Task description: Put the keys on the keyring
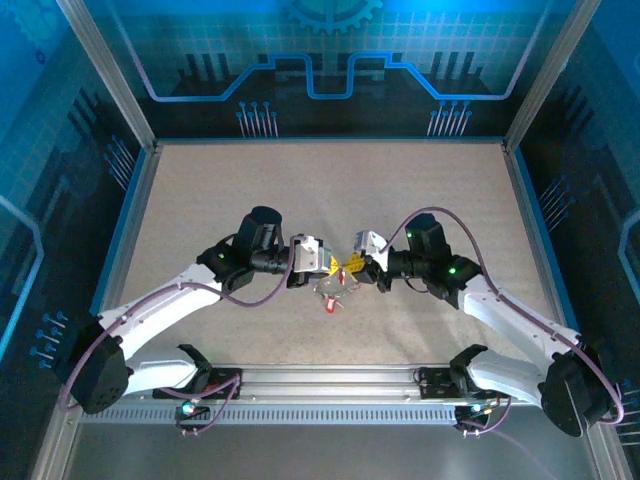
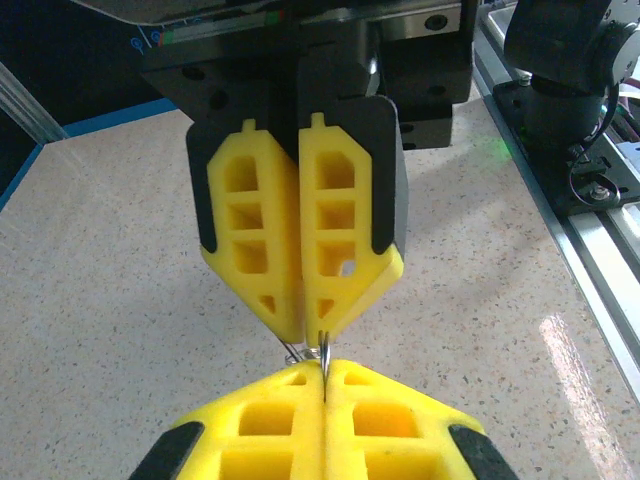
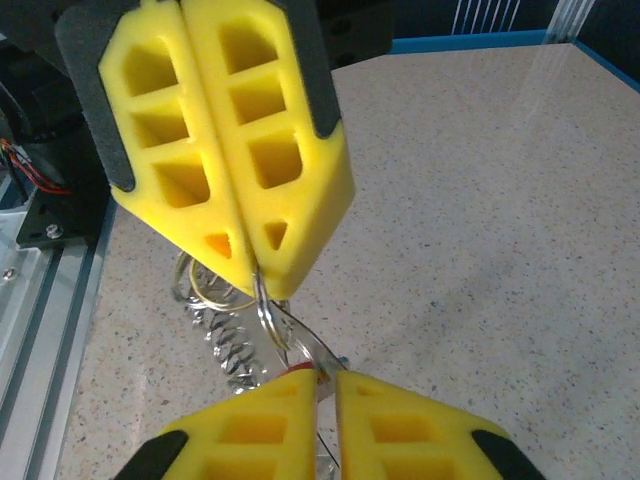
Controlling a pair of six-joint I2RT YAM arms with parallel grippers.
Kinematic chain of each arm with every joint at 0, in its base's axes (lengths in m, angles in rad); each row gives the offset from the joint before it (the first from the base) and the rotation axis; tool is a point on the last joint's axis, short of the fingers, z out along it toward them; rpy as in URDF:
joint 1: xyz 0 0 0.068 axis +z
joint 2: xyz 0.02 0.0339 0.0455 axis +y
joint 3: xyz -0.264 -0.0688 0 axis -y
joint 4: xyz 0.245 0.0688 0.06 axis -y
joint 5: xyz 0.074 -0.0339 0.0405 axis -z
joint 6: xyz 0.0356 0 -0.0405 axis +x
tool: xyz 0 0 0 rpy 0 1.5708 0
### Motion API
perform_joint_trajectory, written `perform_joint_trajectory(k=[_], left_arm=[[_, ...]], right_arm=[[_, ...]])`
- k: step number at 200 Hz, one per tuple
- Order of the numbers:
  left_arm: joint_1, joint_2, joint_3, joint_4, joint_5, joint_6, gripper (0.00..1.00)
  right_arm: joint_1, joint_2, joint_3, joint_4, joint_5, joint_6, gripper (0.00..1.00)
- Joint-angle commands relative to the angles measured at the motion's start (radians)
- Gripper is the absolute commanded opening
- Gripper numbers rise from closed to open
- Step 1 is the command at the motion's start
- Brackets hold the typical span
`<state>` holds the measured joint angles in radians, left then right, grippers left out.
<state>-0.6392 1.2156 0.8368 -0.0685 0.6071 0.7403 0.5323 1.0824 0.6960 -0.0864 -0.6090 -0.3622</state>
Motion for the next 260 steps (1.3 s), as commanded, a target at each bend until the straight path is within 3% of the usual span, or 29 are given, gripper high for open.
perform_joint_trajectory(k=[1, 22, 74, 136, 260], left_arm=[[0.007, -0.002, 0.019, 0.045, 0.034, -0.014, 0.00], [0.008, 0.006, 0.042, 0.035, 0.002, -0.049, 0.00], [0.009, 0.003, 0.070, 0.008, -0.010, -0.102, 0.00], [0.011, -0.008, 0.048, 0.027, 0.017, -0.105, 0.00], [0.013, -0.020, 0.026, 0.044, 0.061, -0.091, 0.00]], right_arm=[[-0.017, -0.028, -0.001, 0.029, 0.007, 0.002, 0.16], [-0.012, -0.062, -0.062, 0.095, 0.021, 0.007, 0.27], [0.030, -0.097, -0.136, 0.145, 0.071, 0.015, 0.41], [0.054, -0.038, -0.180, 0.294, 0.154, 0.026, 0.42], [0.060, 0.079, -0.191, 0.439, 0.030, -0.001, 0.32]])
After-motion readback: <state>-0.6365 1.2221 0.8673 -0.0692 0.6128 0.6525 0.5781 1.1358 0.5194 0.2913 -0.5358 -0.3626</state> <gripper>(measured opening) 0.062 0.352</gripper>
